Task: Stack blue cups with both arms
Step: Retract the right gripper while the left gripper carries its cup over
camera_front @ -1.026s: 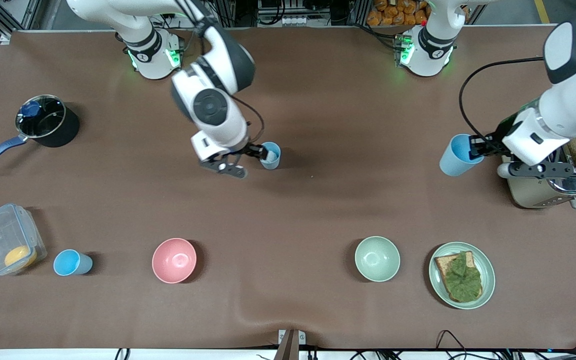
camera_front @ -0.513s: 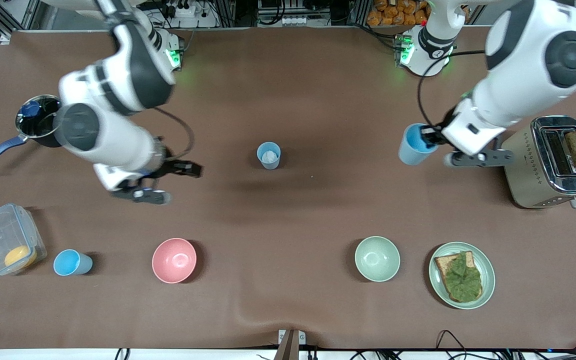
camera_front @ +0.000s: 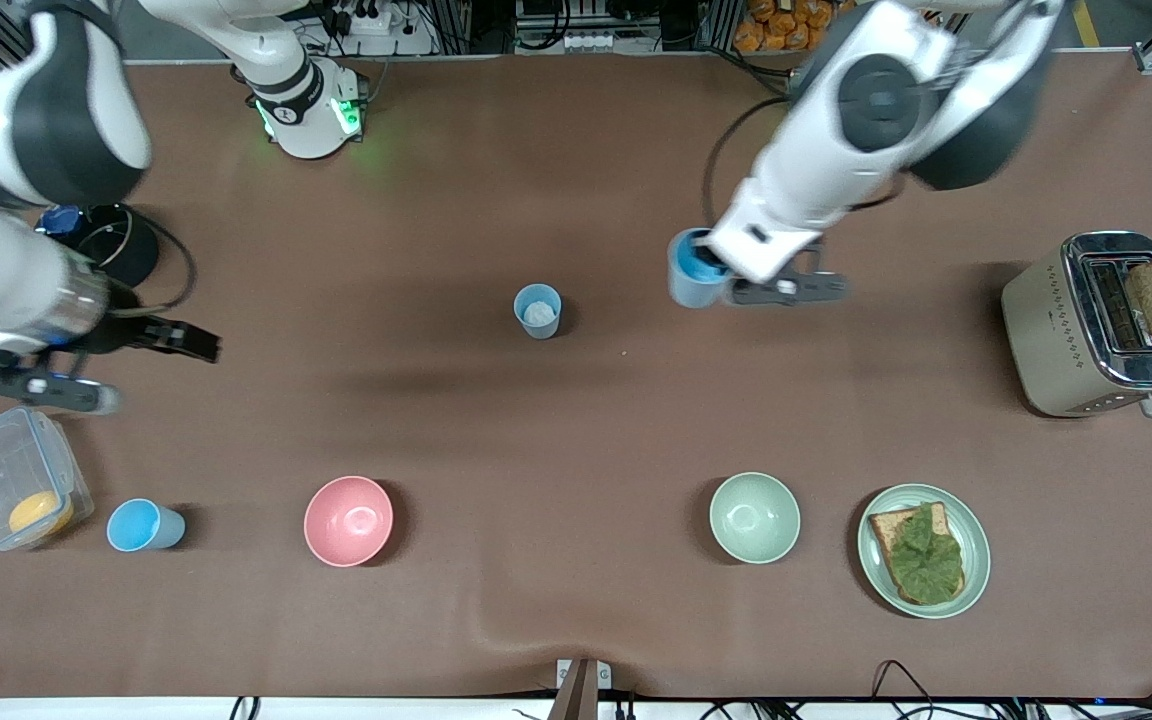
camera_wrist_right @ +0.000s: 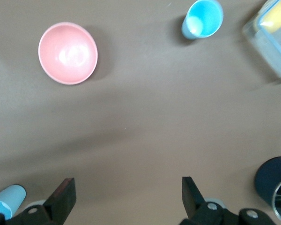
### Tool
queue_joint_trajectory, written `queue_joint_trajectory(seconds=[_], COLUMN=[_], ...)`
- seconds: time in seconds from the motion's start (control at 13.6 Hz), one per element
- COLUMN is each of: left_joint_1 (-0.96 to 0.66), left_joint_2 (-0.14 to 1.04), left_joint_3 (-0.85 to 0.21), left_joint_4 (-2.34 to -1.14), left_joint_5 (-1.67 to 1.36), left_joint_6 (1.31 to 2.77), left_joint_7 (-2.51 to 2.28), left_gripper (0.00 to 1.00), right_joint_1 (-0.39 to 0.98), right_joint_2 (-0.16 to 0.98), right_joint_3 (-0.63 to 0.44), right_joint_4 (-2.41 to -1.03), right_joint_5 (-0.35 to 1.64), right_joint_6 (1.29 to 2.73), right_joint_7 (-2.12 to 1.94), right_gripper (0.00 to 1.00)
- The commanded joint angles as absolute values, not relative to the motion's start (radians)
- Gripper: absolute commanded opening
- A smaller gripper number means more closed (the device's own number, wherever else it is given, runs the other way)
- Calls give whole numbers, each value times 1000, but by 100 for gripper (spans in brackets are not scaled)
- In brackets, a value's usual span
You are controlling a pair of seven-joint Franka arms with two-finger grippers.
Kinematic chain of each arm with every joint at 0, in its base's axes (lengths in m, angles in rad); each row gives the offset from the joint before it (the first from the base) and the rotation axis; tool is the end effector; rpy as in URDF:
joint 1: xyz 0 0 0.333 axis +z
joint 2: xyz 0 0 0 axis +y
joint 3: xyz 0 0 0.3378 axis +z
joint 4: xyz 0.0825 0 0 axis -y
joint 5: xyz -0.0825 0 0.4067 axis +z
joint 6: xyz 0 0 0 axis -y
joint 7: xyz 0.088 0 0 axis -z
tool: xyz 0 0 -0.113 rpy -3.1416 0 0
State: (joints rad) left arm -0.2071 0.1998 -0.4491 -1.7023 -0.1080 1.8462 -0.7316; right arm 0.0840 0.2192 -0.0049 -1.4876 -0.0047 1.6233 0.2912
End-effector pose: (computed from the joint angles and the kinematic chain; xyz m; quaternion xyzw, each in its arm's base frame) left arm 0.5112 -0.3820 0.4888 0.9937 0.0562 -0.0748 0.0610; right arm 0.6444 0.0509 0.5514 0.9935 -0.1055 -0.0405 0.0105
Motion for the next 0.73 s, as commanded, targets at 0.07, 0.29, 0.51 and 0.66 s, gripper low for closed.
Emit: queue_joint_trajectory(seconds=[0.07, 0.29, 0.51, 0.66], left_joint_1=[-336, -403, -443, -465], left_joint_2=[311, 373, 426, 465], left_joint_3=[-445, -445, -443, -443], left_joint_4=[-1686, -1684, -1684, -1683], left_joint_5=[-51, -25, -21, -23], left_joint_6=[1969, 2044, 2118, 2169], left_joint_7=[-934, -1035, -1097, -1100], left_gripper=[0, 0, 0, 0], right_joint_1=[-5, -21, -37, -40], right_joint_2=[178, 143, 137, 135], right_joint_3=[18, 18, 20, 20], right_joint_4=[-1454, -1457, -1468, -1471], right_joint_5=[72, 58, 60, 60], right_joint_6=[1551, 1552, 1556, 1543], right_joint_7=[175, 163, 161, 158], right_gripper=[100, 100, 100, 100])
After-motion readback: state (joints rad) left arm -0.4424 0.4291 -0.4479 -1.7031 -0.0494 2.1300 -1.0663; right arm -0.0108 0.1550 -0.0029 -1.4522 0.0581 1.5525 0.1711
